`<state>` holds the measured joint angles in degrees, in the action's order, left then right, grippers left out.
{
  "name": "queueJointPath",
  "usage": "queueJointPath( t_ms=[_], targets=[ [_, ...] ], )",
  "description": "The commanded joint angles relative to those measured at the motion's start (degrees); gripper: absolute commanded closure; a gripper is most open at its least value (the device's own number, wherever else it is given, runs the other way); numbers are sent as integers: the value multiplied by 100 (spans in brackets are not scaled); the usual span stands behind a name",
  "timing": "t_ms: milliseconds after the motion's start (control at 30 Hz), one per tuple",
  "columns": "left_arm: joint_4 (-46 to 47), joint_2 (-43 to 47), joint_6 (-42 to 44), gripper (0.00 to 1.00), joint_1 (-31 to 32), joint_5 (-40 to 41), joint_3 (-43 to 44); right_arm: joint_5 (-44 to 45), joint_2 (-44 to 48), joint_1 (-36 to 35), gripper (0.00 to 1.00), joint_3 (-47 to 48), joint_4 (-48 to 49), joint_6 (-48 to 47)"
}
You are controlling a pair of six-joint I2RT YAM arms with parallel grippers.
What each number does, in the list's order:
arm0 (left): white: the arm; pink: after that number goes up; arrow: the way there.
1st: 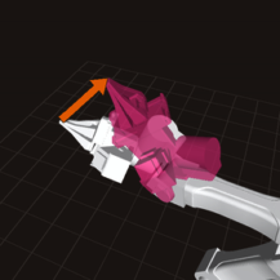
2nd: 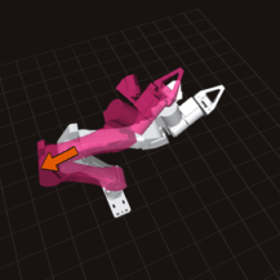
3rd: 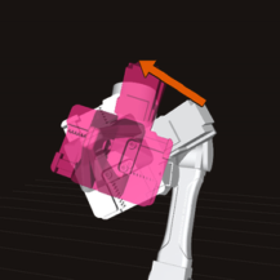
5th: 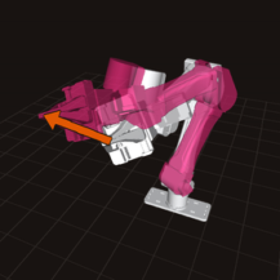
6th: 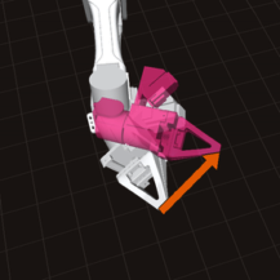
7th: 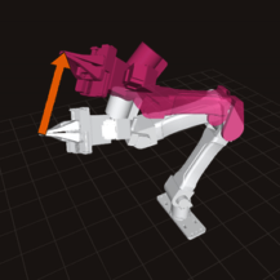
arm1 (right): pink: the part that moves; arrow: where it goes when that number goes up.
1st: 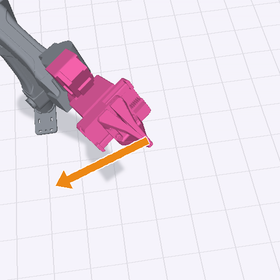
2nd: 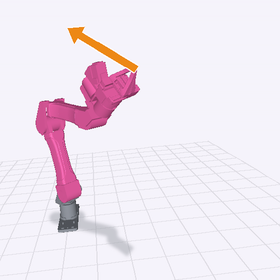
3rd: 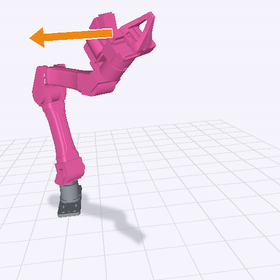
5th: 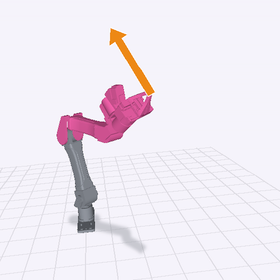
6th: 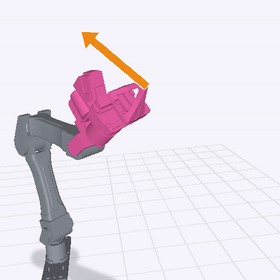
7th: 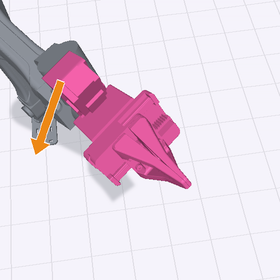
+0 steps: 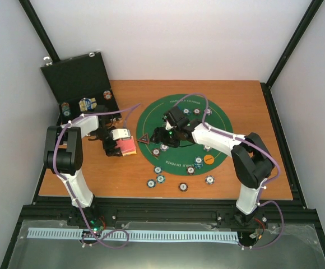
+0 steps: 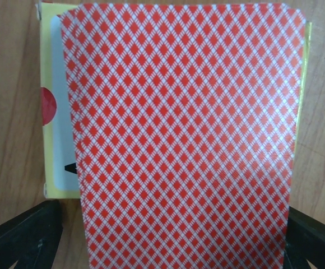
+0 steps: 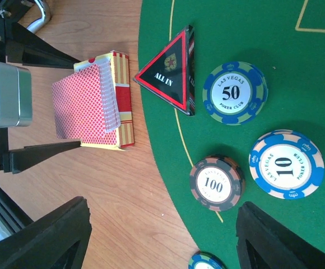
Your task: Distribute texas hold em gaming equipment
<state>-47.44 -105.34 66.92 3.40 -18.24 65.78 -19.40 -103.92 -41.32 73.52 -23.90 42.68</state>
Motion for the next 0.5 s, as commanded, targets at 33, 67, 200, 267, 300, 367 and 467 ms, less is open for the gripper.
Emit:
queueJointPath(
  t_ms=[33,67,200,267,300,367,467],
  targets=[
    [92,-209,94,10,51,-11,121,-120,162,19,29,-104,234,58],
    [83,-221,98,15,55,-5,121,-125,161,19,29,-105,244,57],
    [77,-218,128,38,52,20,57,-151,136,27,30,-102,253,49],
    [116,-187,135,41,48,16,-2,-163,122,28,31,-103,263,52],
    [142,-163,144,42,48,8,-37,-174,116,28,31,-102,263,49],
    [151,-109,164,49,52,-46,-72,-206,109,36,31,-106,287,58],
    [86,-52,185,64,54,-132,-52,-305,69,53,31,-134,368,73]
  ],
)
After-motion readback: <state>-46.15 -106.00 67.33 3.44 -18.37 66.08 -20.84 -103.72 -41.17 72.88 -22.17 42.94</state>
